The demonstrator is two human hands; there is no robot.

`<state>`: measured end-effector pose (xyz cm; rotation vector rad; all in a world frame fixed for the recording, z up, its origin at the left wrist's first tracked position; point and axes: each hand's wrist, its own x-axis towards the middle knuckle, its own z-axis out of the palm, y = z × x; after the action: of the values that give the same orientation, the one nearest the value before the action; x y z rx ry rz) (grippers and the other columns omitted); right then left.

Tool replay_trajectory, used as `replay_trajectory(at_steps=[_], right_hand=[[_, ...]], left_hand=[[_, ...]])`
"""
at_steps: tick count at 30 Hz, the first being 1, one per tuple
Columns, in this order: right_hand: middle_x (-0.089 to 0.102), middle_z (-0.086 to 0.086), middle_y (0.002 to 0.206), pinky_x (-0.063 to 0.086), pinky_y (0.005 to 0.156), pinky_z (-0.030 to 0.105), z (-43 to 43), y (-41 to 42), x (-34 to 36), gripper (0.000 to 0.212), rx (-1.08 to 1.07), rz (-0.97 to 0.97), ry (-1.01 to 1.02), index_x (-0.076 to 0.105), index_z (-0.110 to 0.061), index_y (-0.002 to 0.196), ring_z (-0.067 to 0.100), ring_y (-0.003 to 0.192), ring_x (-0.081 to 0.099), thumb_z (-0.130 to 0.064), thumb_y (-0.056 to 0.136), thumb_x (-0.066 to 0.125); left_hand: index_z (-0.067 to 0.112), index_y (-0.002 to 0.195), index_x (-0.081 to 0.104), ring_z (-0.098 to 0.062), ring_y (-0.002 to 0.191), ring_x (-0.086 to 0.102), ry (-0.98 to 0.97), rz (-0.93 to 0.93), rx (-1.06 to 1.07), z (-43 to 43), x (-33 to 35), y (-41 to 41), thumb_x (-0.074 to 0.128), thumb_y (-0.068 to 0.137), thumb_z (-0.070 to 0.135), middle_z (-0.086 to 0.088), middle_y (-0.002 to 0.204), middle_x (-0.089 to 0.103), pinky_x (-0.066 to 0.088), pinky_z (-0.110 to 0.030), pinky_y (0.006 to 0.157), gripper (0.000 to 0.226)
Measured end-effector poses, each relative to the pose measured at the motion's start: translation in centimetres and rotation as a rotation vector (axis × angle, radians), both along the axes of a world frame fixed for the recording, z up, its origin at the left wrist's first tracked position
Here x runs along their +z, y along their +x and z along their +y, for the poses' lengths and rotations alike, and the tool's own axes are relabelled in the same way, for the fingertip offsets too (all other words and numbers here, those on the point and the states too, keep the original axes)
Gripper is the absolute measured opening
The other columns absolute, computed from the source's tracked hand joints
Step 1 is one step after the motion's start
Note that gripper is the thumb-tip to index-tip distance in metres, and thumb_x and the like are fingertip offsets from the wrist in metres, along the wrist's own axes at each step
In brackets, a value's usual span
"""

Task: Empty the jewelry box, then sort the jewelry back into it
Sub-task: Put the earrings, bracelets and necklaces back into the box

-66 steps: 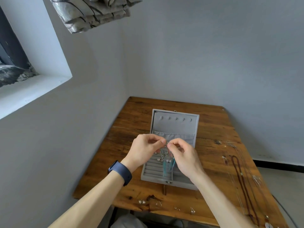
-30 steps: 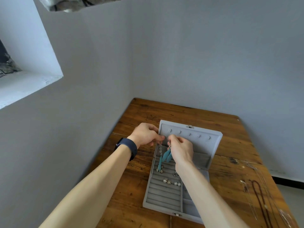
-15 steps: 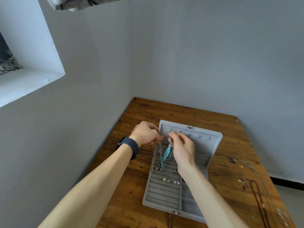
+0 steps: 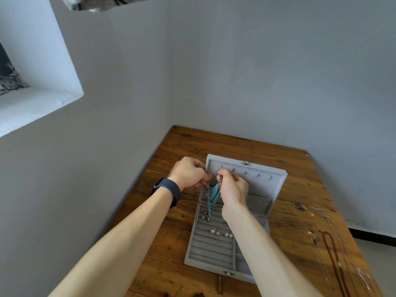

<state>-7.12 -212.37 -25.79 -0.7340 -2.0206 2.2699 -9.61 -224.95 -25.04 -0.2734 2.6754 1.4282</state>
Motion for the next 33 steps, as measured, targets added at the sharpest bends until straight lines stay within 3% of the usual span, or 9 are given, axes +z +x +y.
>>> replay_trajectory(at_steps=[3, 8, 14, 17, 21, 23, 26, 29, 33], right_hand=[[0.068, -0.003, 0.077, 0.046, 0.072, 0.032, -0.2, 0.0, 0.5, 0.013, -0.022, -0.031, -0.044, 0.069, -0.017, 0.075, 0.016, 0.077, 0.06, -0.023, 0.087, 0.067], [0.07, -0.008, 0.077, 0.053, 0.081, 0.036, -0.4, 0.0, 0.2, 0.017, -0.028, 0.044, 0.141, 0.072, -0.019, 0.078, 0.013, 0.082, 0.064, -0.03, 0.088, 0.063], [0.068, -0.01, 0.077, 0.048, 0.076, 0.032, -0.3, -0.2, 0.1, 0.018, -0.068, 0.021, 0.159, 0.068, -0.022, 0.075, 0.008, 0.077, 0.061, -0.03, 0.091, 0.061], [0.067, -0.008, 0.079, 0.046, 0.074, 0.032, -0.2, -0.2, -0.1, 0.018, -0.062, -0.001, 0.114, 0.069, -0.021, 0.077, 0.009, 0.074, 0.059, -0.029, 0.092, 0.061], [0.062, 0.0, 0.073, 0.045, 0.06, 0.031, -0.4, -0.4, 0.1, 0.016, -0.08, -0.083, -0.004, 0.068, -0.014, 0.078, 0.017, 0.065, 0.055, -0.027, 0.085, 0.063], [0.062, 0.005, 0.075, 0.05, 0.063, 0.032, -0.7, -0.2, 0.1, 0.015, -0.08, -0.132, -0.047, 0.064, -0.012, 0.075, 0.02, 0.069, 0.058, -0.023, 0.085, 0.065], [0.068, 0.0, 0.081, 0.052, 0.078, 0.036, -0.8, 0.2, -1.0, 0.018, -0.017, -0.061, -0.005, 0.068, -0.018, 0.075, 0.017, 0.077, 0.061, -0.027, 0.09, 0.066], [0.071, -0.009, 0.088, 0.052, 0.087, 0.035, 0.0, 0.6, -1.9, 0.02, 0.091, 0.051, 0.139, 0.071, -0.023, 0.09, 0.012, 0.089, 0.064, -0.04, 0.096, 0.061], [0.072, -0.007, 0.09, 0.05, 0.068, 0.023, 2.1, 1.4, -2.2, 0.022, 0.307, 0.128, 0.21, 0.067, -0.026, 0.103, 0.012, 0.082, 0.066, -0.045, 0.096, 0.06]], left_hand=[[0.023, 0.096, 0.073, -0.008, 0.064, 0.064, -0.007, 0.002, -0.002, 0.0, 0.0, 0.1, 0.079, 0.083, 0.029, 0.006, 0.077, 0.076, 0.058, -0.025, 0.069, 0.015], [0.023, 0.098, 0.073, -0.008, 0.064, 0.064, -0.021, 0.007, -0.011, 0.0, 0.1, 0.2, 0.079, 0.083, 0.028, 0.007, 0.077, 0.076, 0.058, -0.025, 0.069, 0.016], [0.025, 0.098, 0.073, -0.014, 0.074, 0.072, -0.019, 0.013, -0.005, 0.0, -0.1, 0.3, 0.08, 0.082, 0.029, 0.008, 0.076, 0.076, 0.062, -0.033, 0.075, 0.018], [0.026, 0.095, 0.072, -0.008, 0.064, 0.067, -0.019, 0.017, -0.006, -0.1, -0.1, 0.3, 0.08, 0.081, 0.03, 0.009, 0.073, 0.075, 0.06, -0.027, 0.07, 0.016], [0.027, 0.092, 0.073, -0.005, 0.059, 0.065, -0.027, 0.02, -0.013, -0.2, -0.2, 0.3, 0.08, 0.081, 0.031, 0.01, 0.07, 0.075, 0.06, -0.027, 0.069, 0.014], [0.027, 0.091, 0.073, -0.005, 0.058, 0.065, -0.031, 0.024, -0.012, -0.2, -0.2, 0.3, 0.08, 0.081, 0.031, 0.01, 0.069, 0.075, 0.06, -0.026, 0.068, 0.014], [0.027, 0.096, 0.072, -0.005, 0.058, 0.064, -0.021, 0.028, -0.012, -0.2, -0.2, 0.4, 0.08, 0.081, 0.032, 0.009, 0.072, 0.075, 0.059, -0.026, 0.067, 0.017], [0.026, 0.099, 0.072, -0.007, 0.061, 0.066, -0.004, 0.03, -0.021, -0.4, -0.3, 0.4, 0.08, 0.081, 0.031, 0.008, 0.073, 0.075, 0.061, -0.03, 0.072, 0.02], [0.027, 0.101, 0.072, -0.006, 0.059, 0.066, 0.003, 0.035, -0.021, -0.4, -0.5, 0.4, 0.08, 0.081, 0.032, 0.01, 0.073, 0.075, 0.061, -0.03, 0.071, 0.022]])
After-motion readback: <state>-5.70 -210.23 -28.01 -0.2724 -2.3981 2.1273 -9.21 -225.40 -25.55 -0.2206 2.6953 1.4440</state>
